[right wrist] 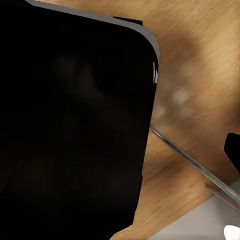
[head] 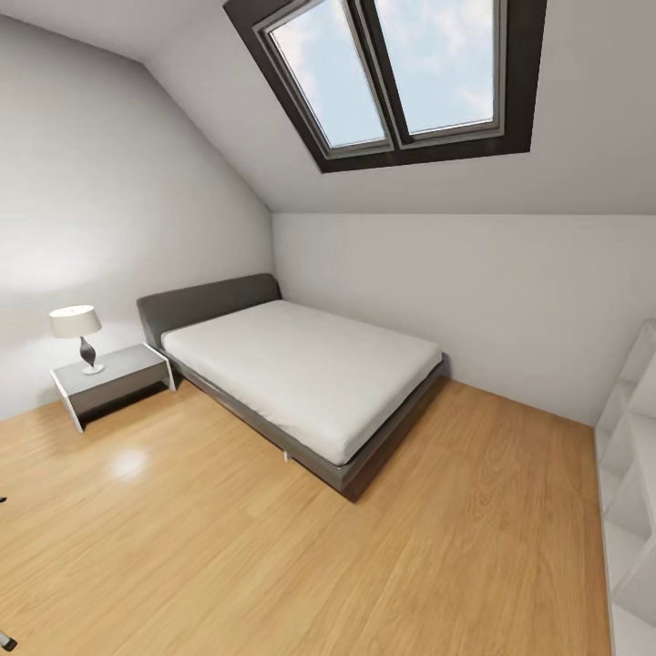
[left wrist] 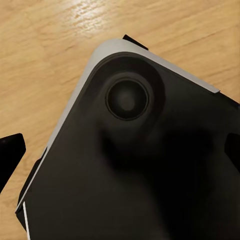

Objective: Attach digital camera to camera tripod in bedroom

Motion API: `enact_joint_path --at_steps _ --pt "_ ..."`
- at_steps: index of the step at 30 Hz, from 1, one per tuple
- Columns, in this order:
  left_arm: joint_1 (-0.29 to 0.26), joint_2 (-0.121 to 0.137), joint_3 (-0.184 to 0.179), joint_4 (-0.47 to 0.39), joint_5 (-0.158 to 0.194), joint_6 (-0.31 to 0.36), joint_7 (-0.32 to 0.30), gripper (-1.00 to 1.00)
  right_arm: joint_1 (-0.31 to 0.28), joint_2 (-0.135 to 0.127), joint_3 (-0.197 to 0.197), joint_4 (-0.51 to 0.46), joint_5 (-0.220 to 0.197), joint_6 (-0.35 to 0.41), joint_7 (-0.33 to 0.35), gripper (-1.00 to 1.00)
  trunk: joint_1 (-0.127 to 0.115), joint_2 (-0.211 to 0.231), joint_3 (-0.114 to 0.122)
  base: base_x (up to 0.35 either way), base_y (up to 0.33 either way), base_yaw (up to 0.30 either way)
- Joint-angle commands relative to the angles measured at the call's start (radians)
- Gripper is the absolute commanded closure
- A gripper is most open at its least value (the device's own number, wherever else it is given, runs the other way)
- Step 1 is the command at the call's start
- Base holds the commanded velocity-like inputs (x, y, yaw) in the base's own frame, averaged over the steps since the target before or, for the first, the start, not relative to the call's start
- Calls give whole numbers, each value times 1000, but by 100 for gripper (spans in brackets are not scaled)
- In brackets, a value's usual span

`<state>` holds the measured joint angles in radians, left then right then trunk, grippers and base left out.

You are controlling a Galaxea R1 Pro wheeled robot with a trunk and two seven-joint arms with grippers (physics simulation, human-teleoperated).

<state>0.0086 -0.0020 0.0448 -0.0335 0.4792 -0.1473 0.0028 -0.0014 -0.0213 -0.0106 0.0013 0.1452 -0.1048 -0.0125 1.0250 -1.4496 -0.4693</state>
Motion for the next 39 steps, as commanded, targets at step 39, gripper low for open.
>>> enact_joint_path --at_steps 39 --pt "1 11 18 0 14 0 0 -100 0 1 -2 0 8 -2 -1 -100 0 0 -1 0 0 0"
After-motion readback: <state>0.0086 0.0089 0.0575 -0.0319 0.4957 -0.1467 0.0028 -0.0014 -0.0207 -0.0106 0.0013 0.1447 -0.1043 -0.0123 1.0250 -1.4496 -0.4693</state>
